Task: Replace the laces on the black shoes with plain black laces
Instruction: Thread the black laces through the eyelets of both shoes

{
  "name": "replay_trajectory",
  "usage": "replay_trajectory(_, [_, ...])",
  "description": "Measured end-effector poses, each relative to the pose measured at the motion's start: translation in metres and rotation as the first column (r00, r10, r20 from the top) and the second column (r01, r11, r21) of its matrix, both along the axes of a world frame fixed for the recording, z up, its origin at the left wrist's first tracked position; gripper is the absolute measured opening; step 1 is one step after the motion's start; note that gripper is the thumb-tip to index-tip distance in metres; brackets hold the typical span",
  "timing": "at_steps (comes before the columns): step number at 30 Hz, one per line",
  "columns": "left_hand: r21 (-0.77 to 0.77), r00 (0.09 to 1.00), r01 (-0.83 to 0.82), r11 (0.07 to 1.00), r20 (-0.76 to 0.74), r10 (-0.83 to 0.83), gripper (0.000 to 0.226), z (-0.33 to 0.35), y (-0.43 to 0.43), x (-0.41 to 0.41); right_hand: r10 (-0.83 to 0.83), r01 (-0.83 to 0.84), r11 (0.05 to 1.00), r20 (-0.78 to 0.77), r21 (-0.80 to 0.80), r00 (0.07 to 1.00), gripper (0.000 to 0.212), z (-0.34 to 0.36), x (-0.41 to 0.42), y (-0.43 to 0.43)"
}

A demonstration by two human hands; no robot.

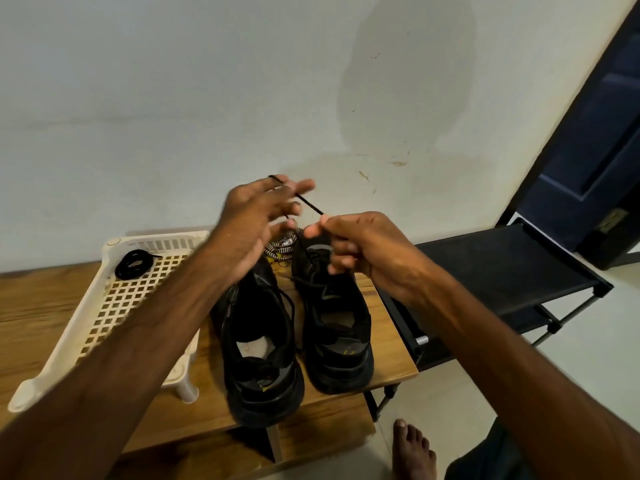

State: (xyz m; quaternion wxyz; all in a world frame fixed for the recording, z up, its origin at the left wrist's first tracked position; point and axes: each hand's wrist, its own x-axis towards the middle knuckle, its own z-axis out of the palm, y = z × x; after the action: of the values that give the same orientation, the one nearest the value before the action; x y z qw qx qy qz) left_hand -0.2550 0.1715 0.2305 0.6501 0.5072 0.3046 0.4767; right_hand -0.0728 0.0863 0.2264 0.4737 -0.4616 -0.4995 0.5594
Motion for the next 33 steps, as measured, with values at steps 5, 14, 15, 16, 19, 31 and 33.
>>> replay_trajectory(5, [-0.22, 0.954, -0.26, 0.94, -0.211, 0.214, 0.033, -0.017, 0.025, -0.03, -0.237, 0.238, 0.971, 0.055, -0.016, 0.97, 0.035, 0.008, 0.029, 0.0])
replay_trajectory(14, [0.679, 0.586, 0.277, 0.68, -0.68, 0.44, 0.035, -0.023, -0.024, 0.008, -0.034, -0.01, 0.997, 0.562, 0.076, 0.826, 0.032, -0.008, 0.012, 0.003])
replay_trajectory(15, [0.656, 0.631, 0.36, 0.663, -0.695, 0.345, 0.036, -0.026, -0.032, 0.016, -0.03, -0.044, 0.993, 0.595, 0.11, 0.803, 0.029, -0.009, 0.011, 0.004])
replay_trajectory(16, [0.659, 0.654, 0.404, 0.634, -0.693, 0.303, 0.035, -0.029, -0.035, 0.021, -0.041, -0.059, 0.989, 0.624, 0.139, 0.78, 0.026, -0.011, 0.012, 0.005])
replay_trajectory(19, [0.681, 0.671, 0.385, 0.623, -0.67, 0.318, 0.029, -0.037, -0.029, 0.02, -0.106, -0.003, 0.986, 0.631, 0.168, 0.768, 0.011, -0.015, 0.015, 0.007])
replay_trajectory(31, [0.728, 0.634, 0.272, 0.629, -0.627, 0.452, 0.015, -0.047, -0.009, 0.003, -0.095, 0.071, 0.995, 0.481, 0.068, 0.872, 0.018, -0.014, 0.038, 0.013])
replay_trajectory(33, [0.723, 0.653, 0.268, 0.637, -0.622, 0.431, 0.015, -0.046, -0.008, 0.001, -0.121, 0.109, 0.993, 0.44, 0.052, 0.89, 0.013, -0.015, 0.038, 0.012])
